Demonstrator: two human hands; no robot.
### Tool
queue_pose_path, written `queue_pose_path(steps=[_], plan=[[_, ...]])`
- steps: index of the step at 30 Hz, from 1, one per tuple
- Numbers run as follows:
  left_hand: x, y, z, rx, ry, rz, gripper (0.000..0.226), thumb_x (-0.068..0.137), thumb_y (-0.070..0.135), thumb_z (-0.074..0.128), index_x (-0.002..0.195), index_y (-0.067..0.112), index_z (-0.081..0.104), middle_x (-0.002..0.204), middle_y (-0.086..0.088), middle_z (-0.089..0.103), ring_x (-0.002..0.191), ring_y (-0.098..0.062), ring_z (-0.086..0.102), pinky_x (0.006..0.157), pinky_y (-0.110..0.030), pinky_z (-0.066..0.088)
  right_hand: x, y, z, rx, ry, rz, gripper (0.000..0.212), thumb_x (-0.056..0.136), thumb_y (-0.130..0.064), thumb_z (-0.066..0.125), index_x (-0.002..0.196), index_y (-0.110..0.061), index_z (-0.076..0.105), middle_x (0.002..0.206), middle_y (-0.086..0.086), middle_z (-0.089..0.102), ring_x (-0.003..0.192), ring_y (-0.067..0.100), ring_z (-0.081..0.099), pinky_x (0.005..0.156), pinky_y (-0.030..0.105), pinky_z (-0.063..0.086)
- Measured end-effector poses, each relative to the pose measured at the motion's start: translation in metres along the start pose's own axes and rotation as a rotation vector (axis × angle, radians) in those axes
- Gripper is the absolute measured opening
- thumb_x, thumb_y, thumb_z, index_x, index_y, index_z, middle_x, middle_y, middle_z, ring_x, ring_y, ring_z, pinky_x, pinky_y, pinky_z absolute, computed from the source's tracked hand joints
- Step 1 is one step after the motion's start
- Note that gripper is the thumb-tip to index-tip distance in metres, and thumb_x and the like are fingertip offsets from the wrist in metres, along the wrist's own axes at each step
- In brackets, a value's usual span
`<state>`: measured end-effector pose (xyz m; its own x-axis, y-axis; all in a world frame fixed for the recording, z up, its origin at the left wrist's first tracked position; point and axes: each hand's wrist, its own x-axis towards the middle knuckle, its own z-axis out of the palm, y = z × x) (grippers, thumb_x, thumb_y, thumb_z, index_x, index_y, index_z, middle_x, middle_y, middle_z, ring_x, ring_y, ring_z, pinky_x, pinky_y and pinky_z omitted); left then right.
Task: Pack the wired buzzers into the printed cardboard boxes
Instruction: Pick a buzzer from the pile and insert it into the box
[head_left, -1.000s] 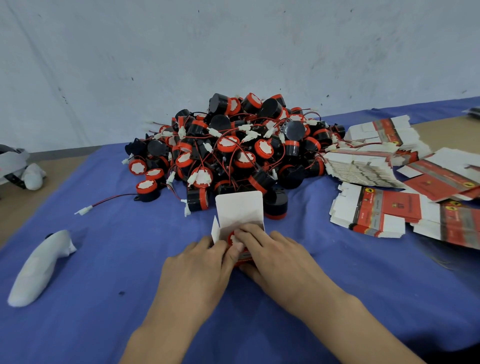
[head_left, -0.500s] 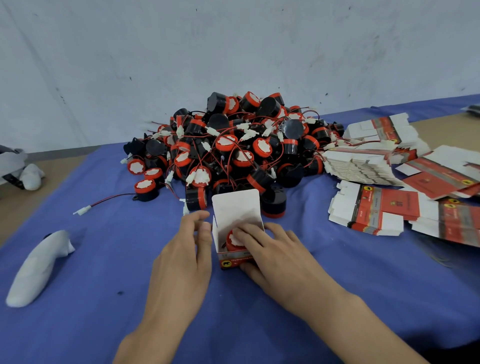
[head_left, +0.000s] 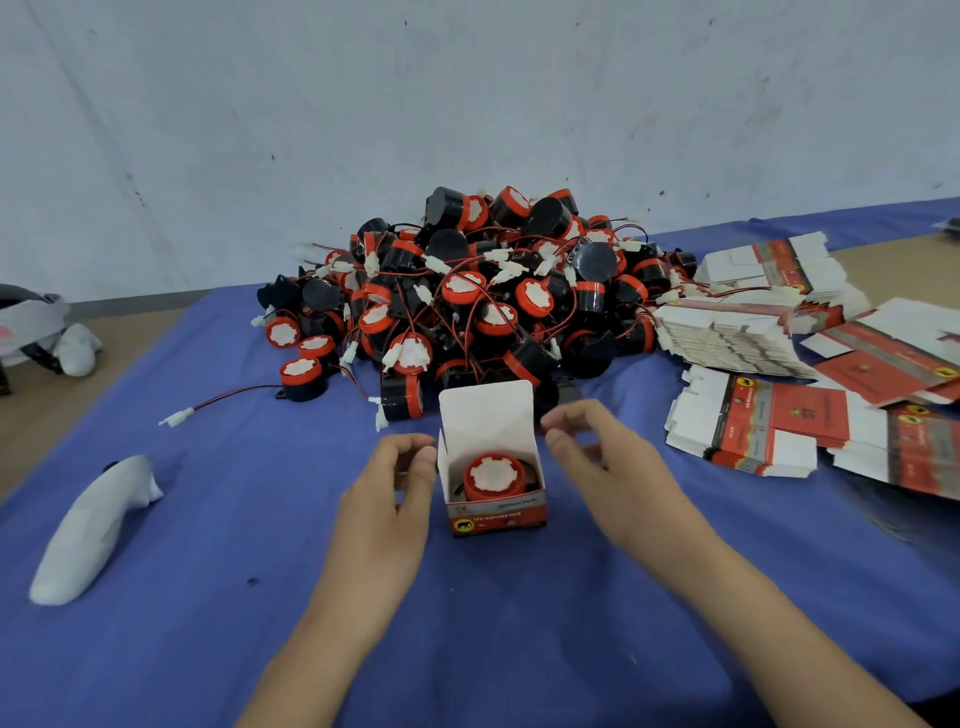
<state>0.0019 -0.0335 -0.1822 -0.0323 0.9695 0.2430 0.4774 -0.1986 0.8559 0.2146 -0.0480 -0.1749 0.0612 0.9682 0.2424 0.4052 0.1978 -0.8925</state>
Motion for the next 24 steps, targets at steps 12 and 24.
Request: queue_pose_path(steps=[12, 24], plan=[[0.004, 0.007, 0.005, -0.140, -0.076, -0.095, 0.011, 0.099, 0.041, 0.054, 0.107, 0.036, 0.060, 0.107, 0.014, 0.068, 0.100, -0.004, 0.063, 0.088, -0.031, 0.053, 0.008, 0.009, 0.008, 0.044, -0.078, 0.085, 0.011, 0.103, -0.035, 0.054, 0.094, -0.039, 0.059, 0.090, -0.026, 0.068, 0.077, -0.006, 0.063, 0.059, 0.011, 0.047], [0.007, 0.007, 0.013, -0.161, -0.115, -0.131, 0.032, 0.096, 0.041, 0.061, 0.123, 0.037, 0.046, 0.104, 0.016, 0.061, 0.092, -0.001, 0.063, 0.062, -0.009, 0.047, 0.007, 0.008, 0.010, 0.022, -0.123, 0.066, 0.006, 0.103, -0.035, 0.055, 0.097, -0.035, 0.057, 0.090, -0.029, 0.064, 0.078, -0.014, 0.059, 0.057, 0.008, 0.045]])
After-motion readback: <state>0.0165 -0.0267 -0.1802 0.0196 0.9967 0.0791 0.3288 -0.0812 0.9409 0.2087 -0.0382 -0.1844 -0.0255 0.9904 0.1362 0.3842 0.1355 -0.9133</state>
